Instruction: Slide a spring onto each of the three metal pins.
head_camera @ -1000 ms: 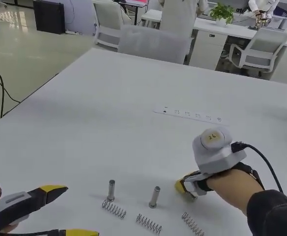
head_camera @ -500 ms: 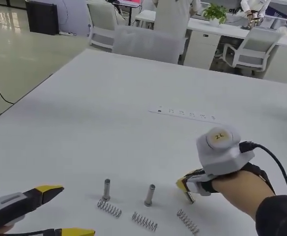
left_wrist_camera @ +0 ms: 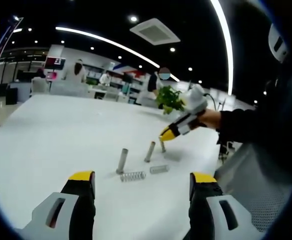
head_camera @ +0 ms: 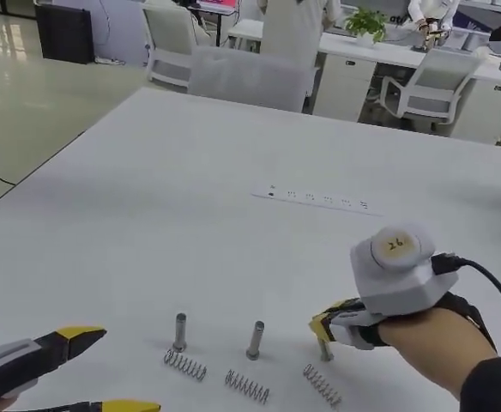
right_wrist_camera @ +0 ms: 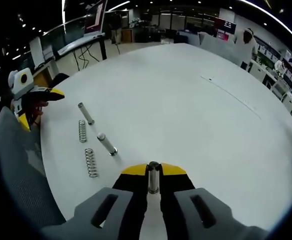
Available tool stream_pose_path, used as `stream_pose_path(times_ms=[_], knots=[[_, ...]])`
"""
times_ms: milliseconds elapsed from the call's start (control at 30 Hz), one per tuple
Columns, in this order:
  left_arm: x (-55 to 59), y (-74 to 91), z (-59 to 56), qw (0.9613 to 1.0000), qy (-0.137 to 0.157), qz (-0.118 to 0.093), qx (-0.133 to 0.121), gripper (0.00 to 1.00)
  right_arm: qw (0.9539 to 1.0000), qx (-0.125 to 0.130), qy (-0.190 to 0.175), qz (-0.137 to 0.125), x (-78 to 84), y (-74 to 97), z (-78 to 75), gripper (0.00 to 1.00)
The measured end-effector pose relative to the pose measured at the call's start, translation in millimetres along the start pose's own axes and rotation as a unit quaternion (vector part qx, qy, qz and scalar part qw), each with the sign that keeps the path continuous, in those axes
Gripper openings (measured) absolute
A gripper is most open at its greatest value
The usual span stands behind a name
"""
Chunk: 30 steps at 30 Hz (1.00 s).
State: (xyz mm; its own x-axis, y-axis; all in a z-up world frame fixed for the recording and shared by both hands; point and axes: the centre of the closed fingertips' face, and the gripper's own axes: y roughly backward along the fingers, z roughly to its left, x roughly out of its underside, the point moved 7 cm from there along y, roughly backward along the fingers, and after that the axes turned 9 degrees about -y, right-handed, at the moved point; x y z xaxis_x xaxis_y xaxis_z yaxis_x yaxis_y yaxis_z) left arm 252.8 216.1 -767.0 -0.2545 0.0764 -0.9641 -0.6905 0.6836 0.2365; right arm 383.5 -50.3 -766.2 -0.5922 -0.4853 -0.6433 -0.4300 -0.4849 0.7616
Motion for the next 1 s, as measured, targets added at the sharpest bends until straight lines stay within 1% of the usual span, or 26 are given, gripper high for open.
stream_pose_path(times_ms=[433,667,1000], knots=[[-0.2,0.0,-0.8,1.0000,-0.003,0.003,0.001,0.73,0.9999,-0.008,-0.004,-0.007,7.7,7.9,9.5,0.05],[0.0,-0.2,-1.3,1.0000,-0.003,0.005,0.002,0.73,0.9999,-0.008,0.000,-0.008,10.9,10.0,12.5,0.05],[0.4,-0.8,-2.3,1.0000,-0.003,0.006,0.005,0.73,1.0000,-0.006,-0.004,-0.006,14.9,12.9,13.2,0.05]])
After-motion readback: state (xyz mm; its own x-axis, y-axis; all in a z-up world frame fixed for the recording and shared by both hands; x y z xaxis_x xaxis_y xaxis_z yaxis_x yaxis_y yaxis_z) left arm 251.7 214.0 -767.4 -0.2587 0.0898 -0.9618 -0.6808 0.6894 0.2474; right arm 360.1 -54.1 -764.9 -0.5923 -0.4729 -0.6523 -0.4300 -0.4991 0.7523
